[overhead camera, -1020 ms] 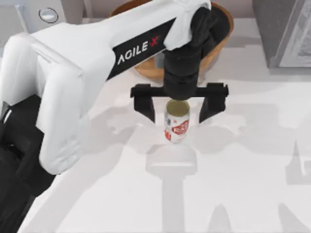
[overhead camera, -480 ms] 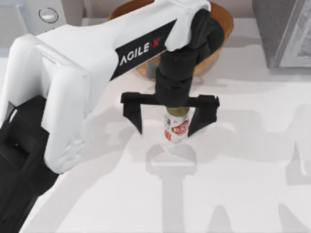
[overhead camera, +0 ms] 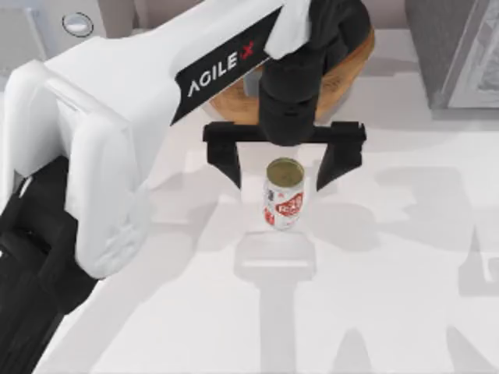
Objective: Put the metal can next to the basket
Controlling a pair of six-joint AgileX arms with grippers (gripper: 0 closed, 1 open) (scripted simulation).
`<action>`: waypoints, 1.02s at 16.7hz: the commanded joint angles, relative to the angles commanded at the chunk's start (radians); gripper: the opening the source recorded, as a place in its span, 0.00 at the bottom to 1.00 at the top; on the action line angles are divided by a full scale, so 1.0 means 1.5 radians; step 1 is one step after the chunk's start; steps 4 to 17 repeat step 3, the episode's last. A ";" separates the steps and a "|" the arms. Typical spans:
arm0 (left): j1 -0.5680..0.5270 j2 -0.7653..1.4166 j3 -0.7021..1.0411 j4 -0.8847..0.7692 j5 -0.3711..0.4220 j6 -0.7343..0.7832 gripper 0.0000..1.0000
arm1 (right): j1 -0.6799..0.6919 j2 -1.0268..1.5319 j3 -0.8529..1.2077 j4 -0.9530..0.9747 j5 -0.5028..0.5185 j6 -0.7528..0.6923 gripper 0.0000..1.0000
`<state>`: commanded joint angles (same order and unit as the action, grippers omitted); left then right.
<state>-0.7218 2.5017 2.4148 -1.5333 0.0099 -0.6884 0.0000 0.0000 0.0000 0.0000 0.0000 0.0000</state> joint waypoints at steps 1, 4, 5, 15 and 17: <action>-0.001 -0.005 0.011 0.005 -0.002 0.000 1.00 | 0.000 0.000 0.000 0.000 0.000 0.000 1.00; -0.001 -0.008 0.017 0.008 -0.004 0.000 1.00 | 0.000 0.000 0.000 0.000 0.000 0.000 1.00; -0.001 -0.008 0.017 0.008 -0.004 0.000 1.00 | 0.000 0.000 0.000 0.000 0.000 0.000 1.00; -0.001 -0.008 0.017 0.008 -0.004 0.000 1.00 | 0.000 0.000 0.000 0.000 0.000 0.000 1.00; -0.001 -0.008 0.017 0.008 -0.004 0.000 1.00 | 0.000 0.000 0.000 0.000 0.000 0.000 1.00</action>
